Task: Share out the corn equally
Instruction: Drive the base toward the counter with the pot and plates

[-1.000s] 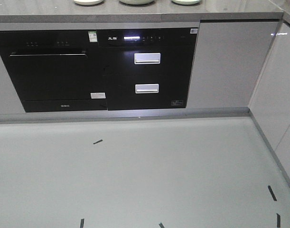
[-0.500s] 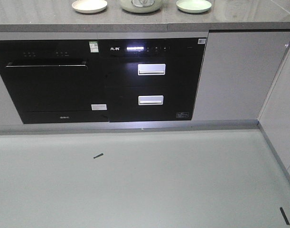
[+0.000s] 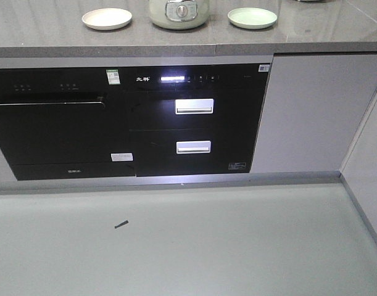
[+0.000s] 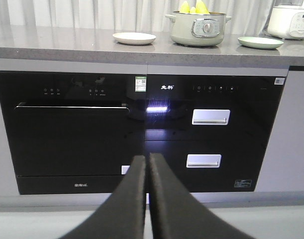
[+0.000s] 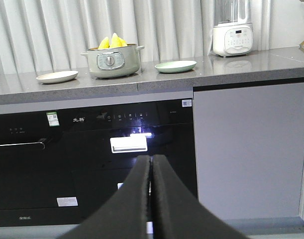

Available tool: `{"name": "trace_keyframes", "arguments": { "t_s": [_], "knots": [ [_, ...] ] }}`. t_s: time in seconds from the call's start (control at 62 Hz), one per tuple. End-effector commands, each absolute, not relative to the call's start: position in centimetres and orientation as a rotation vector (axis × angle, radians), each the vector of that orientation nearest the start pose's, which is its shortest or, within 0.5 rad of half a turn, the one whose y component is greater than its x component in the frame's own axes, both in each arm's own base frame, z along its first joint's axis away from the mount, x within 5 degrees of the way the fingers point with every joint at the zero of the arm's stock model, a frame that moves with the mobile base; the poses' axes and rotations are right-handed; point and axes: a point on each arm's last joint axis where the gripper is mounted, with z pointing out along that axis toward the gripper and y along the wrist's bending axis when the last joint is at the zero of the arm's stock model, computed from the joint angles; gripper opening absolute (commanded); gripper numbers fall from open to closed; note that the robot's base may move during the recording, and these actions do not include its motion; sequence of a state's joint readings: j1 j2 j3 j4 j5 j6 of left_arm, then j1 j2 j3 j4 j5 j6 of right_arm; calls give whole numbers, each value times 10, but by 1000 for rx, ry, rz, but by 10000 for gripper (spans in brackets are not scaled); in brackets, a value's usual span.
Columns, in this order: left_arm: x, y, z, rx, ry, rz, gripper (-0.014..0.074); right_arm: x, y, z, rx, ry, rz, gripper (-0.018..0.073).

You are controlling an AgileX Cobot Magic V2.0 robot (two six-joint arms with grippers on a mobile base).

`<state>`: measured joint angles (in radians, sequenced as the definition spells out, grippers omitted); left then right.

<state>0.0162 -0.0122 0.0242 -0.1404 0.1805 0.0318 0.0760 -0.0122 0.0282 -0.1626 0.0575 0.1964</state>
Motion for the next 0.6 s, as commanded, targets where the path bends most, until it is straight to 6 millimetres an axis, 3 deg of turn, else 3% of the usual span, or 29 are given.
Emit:
{"name": "trace_keyframes", "arguments": {
  "t_s": [0.0,0.58],
  "knots": [
    [55,-1,205,-89,1572,-93,-6,56,4,200,-40,1495,72,-5],
    [55,-1,205,-89,1572,-93,-6,56,4,200,-40,1495,72,-5]
  ]
}}
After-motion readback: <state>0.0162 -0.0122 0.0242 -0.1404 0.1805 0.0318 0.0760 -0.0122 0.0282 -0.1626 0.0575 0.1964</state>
